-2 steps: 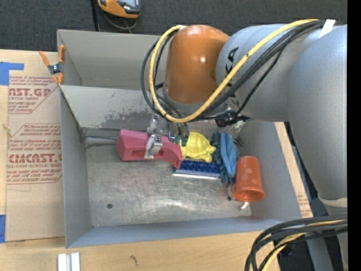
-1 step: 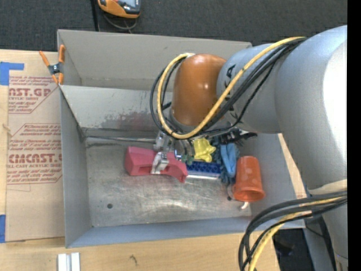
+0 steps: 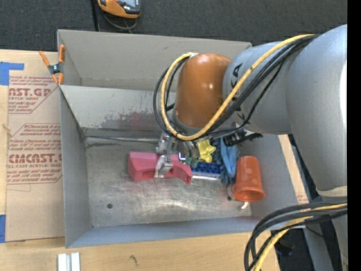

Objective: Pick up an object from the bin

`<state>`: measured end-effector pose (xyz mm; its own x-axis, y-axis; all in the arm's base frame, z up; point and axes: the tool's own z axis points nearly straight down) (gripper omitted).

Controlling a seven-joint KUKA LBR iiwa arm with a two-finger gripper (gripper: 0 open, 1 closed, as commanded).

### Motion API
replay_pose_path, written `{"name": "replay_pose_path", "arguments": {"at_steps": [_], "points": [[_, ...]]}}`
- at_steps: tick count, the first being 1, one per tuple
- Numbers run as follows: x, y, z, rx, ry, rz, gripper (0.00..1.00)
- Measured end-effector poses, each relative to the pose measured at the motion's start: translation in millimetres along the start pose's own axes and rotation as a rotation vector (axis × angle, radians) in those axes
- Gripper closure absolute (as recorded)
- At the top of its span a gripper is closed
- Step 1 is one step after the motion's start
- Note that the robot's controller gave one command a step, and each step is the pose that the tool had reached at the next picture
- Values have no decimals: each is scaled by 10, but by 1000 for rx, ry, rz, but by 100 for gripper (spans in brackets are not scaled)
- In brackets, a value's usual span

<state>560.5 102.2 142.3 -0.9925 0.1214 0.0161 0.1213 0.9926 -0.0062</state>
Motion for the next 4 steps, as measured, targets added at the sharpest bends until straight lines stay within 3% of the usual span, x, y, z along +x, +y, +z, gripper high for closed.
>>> {"name": "replay_pose_path", "arguments": {"at_steps": [1,2,3,4], "points": [[-194,183,-318,-5,-17,-75,100],[69,68,-205,-5,-11,-4,100],[69,68,-206,-5,-11,-4,100],[256,-103,142,-6,-17,-86,100]]}}
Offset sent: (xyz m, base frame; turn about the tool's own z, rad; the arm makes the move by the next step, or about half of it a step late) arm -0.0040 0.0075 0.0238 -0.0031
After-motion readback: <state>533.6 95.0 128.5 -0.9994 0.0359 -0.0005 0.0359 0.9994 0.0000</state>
